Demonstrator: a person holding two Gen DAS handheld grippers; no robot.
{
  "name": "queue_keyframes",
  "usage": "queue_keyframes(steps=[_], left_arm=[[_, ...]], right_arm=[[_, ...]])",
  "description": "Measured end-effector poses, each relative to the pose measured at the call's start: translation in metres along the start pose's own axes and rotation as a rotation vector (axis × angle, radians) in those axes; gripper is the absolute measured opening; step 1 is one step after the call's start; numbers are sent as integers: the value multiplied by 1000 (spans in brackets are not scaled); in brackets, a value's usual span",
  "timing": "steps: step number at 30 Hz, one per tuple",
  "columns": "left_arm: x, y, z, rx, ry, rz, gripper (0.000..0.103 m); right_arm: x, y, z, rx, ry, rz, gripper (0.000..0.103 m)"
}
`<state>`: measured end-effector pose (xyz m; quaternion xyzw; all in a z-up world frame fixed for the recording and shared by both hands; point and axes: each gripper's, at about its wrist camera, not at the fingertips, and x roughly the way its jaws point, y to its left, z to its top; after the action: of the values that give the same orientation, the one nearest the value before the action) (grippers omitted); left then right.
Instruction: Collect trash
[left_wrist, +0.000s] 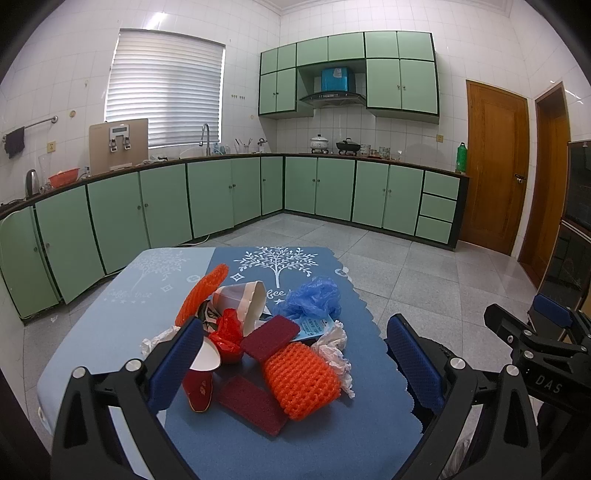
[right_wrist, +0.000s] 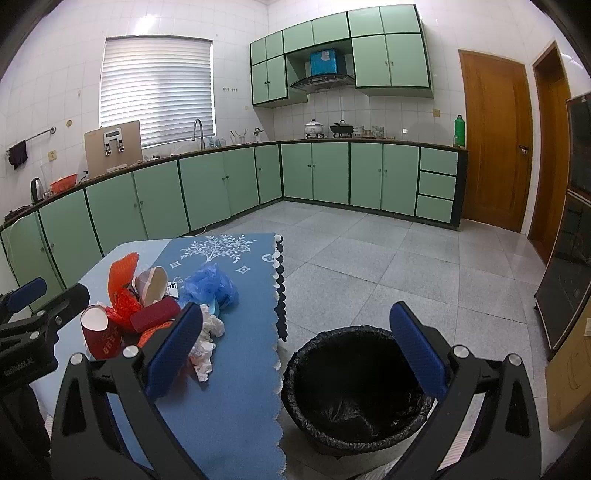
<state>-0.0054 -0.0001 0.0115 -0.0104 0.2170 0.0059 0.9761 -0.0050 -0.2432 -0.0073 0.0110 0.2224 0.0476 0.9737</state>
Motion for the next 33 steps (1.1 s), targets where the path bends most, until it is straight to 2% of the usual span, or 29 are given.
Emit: queue_keyframes(steps=[33], left_arm=[[7,2,-8,-1,12,-4,97]], right_arm=[[4,6,-4,-3,12,9,98]])
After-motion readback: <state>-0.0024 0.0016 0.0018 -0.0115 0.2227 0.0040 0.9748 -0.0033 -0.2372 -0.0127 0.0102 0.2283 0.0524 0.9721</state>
